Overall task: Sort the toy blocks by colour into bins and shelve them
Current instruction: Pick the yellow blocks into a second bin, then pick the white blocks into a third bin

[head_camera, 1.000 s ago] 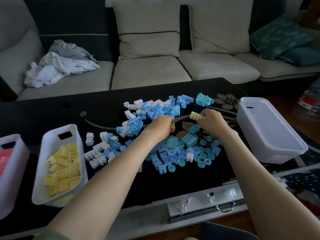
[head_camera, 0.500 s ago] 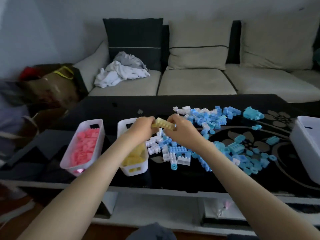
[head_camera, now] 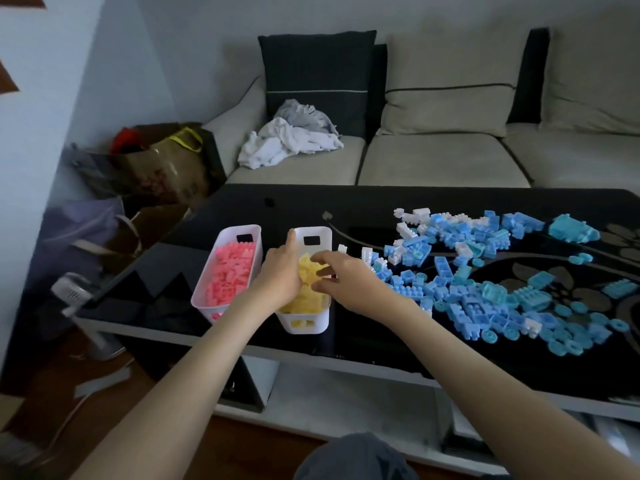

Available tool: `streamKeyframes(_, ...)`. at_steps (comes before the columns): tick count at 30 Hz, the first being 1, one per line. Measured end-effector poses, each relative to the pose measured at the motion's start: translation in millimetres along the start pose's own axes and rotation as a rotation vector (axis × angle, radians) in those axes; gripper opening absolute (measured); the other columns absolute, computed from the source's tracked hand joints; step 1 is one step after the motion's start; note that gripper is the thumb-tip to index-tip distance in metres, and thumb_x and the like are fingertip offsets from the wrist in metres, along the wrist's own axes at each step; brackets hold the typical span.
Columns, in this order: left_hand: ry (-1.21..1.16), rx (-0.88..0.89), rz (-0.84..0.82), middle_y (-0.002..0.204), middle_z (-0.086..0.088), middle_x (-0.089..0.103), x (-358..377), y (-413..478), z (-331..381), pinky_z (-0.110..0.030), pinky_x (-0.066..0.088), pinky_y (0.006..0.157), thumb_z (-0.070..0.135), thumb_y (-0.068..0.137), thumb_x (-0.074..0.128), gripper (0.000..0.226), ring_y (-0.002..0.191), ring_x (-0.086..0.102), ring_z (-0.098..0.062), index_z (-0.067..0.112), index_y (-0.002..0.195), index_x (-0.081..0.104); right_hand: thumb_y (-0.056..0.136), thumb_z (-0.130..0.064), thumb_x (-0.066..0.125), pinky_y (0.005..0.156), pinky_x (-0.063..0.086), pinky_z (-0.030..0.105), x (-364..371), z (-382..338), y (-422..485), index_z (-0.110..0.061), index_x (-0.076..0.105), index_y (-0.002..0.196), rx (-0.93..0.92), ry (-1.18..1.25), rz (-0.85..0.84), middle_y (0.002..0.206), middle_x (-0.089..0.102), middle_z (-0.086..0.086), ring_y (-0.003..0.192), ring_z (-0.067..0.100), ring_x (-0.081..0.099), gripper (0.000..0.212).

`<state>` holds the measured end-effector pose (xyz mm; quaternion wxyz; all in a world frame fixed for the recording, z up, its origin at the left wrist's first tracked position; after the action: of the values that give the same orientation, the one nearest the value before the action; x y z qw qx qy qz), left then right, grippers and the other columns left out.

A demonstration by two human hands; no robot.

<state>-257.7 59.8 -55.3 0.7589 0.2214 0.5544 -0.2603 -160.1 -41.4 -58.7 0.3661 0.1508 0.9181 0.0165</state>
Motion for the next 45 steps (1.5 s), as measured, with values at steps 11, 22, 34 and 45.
streamKeyframes(11,0.068,-0.275,0.218,0.141,-0.018,0.027,5.9,-10.5,-33.9,-0.041,0.032,0.103,0.028,0.092,0.053,0.055,0.131,0.028,-0.034,0.009,0.136,0.027,0.100,-0.018,0.036,0.076,0.039,0.027,31.6,4.9,9.2,0.000,0.037,0.136,0.072,-0.245,0.015,0.116,0.052,0.014,0.102,0.024,0.050,0.040)
streamKeyframes(22,-0.085,-0.333,0.230,0.095,-0.003,0.055,-15.3,10.2,-88.3,-0.021,0.037,0.058,0.011,0.099,0.040,0.027,0.074,0.049,-0.014,0.007,0.124,0.052,0.101,-0.012,0.029,0.091,0.039,0.036,81.1,-24.6,76.0,-0.001,0.031,0.139,0.060,-0.276,0.001,0.129,0.048,0.023,0.116,0.035,0.049,0.039)
streamKeyframes(34,0.177,-0.013,0.134,0.129,-0.012,0.046,-4.0,28.3,45.8,-0.033,0.035,0.096,0.012,0.094,0.043,0.030,0.121,0.038,-0.030,0.010,0.122,0.052,0.095,-0.003,0.035,0.068,0.034,0.027,15.0,7.9,45.6,-0.003,0.055,0.094,0.096,-0.442,-0.053,0.116,0.058,0.013,0.108,0.026,0.054,0.021)
streamKeyframes(45,0.154,0.548,-0.178,0.137,-0.014,0.044,51.6,-8.6,247.5,-0.040,0.035,0.100,0.006,0.094,0.042,0.042,0.129,0.034,-0.032,0.008,0.136,0.036,0.096,-0.003,0.039,0.063,0.036,0.017,-135.9,99.5,-88.4,-0.003,0.053,0.119,0.617,-0.443,0.198,0.093,0.053,-0.002,0.069,0.010,0.047,0.028)
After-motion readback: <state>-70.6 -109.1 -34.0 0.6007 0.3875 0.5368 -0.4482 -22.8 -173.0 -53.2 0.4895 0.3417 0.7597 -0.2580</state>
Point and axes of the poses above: each hand's wrist, its own y-axis towards the middle knuckle, its own x-axis out of the palm, z = x × y, the point moved 1 cm from there along y, towards the middle knuckle
